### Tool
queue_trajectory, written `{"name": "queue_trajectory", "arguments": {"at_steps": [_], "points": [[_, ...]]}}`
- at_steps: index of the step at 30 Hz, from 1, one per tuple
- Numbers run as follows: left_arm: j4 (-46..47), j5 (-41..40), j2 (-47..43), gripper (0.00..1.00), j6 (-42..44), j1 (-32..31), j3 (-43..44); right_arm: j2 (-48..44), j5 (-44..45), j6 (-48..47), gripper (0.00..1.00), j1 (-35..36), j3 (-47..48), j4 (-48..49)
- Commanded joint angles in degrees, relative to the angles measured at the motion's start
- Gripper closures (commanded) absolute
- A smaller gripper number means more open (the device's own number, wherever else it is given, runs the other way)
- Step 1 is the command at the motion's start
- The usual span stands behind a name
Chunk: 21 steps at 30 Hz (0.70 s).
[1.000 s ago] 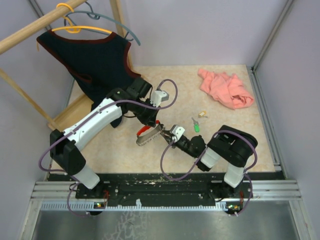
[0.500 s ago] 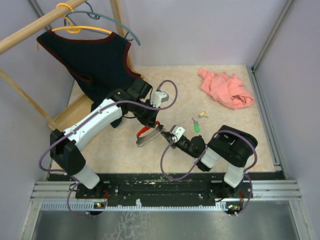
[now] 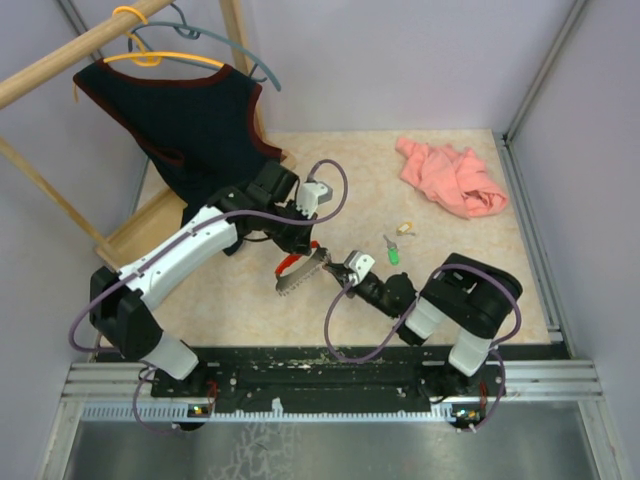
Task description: Put the keys on the keyring
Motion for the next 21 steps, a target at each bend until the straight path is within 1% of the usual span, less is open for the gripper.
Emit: {"name": "queue_trajectory", "arguments": {"at_steps": [1, 6, 11, 14, 18, 21], "points": [[5.75, -0.93, -2.86, 1.0, -2.94, 0.33, -2.48, -1.93, -1.17, 2.53, 1.0, 0.55, -0.27, 9.47], [8.65, -0.91, -4.62, 1.0, -4.72, 0.37, -5.39, -2.15, 0.03, 2.32, 0.96, 0.56, -1.02, 9.47], [11.37, 1.68, -6.59, 1.0, -4.3, 0.37, -7.79, -2.83, -3.71, 1.3, 0.94, 0.58, -0.99, 9.51], [11.29, 2.66, -7.09, 1.0, -3.41, 0.37, -7.96, -2.85, -5.49, 1.06, 0.89, 0.57, -0.69, 9.51], [10.91, 3.87, -7.77, 1.0, -2.45, 0.38, -7.93, -2.84, -6.51, 0.44, 0.86, 0.54, -0.64, 9.51], [10.55, 4.55, -7.82, 1.0, -1.83, 0.38, -7.79, -2.89, -5.41, -0.01, 0.86, 0.54, -0.71, 9.51]]}}
